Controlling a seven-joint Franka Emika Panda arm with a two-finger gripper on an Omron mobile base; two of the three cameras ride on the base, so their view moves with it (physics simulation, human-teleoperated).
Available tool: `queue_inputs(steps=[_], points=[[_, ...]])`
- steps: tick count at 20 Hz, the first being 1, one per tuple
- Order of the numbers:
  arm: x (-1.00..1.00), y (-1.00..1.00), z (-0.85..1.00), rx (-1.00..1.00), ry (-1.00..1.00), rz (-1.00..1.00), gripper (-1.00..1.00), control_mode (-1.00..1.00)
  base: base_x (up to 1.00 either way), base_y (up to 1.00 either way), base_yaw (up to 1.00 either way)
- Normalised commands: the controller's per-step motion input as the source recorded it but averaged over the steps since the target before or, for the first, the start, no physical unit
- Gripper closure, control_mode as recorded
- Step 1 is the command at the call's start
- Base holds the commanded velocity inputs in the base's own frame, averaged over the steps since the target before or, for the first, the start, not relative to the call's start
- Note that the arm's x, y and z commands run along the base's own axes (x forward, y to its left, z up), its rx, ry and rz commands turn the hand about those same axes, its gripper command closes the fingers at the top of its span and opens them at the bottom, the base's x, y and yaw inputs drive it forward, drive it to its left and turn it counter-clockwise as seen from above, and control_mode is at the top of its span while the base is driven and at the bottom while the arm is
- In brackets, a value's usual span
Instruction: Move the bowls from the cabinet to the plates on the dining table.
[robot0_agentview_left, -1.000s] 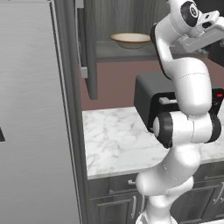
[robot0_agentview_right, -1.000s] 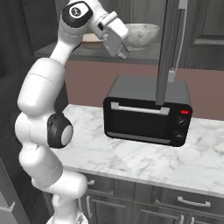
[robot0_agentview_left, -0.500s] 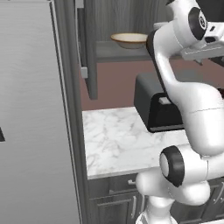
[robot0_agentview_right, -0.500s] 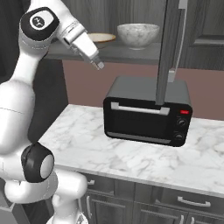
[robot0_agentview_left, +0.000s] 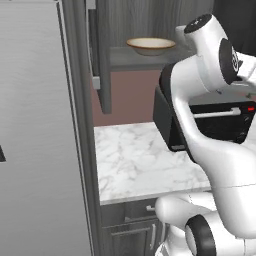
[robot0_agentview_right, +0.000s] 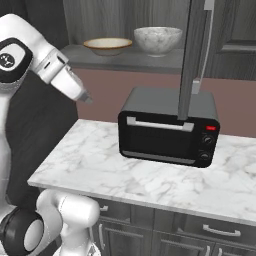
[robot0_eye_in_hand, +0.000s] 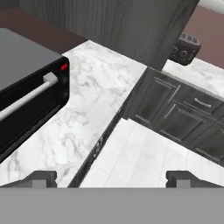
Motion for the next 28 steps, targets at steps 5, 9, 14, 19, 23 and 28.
queue_inputs(steps=[5,9,14,19,23,28], points=[[0.37,0.4,0.22,0.09,-0.05,-0.02,-1.0,-1.0,0.0,0.0,0.0],[0.48,0.04,0.24,0.06,0.0,-0.1,-1.0,-1.0,0.0,0.0,0.0],[0.26,-0.01,0.31,0.15,-0.02,-0.01,-1.0,-1.0,0.0,0.0,0.0],[0.07,-0.14,0.1,0.17,-0.09,0.06,-1.0,-1.0,0.0,0.0,0.0],[0.08,-0.2,0.03,0.13,-0.15,0.08,-1.0,-1.0,0.0,0.0,0.0],[0.06,-0.14,0.1,0.21,-0.19,0.12,-1.0,-1.0,0.0,0.0,0.0]])
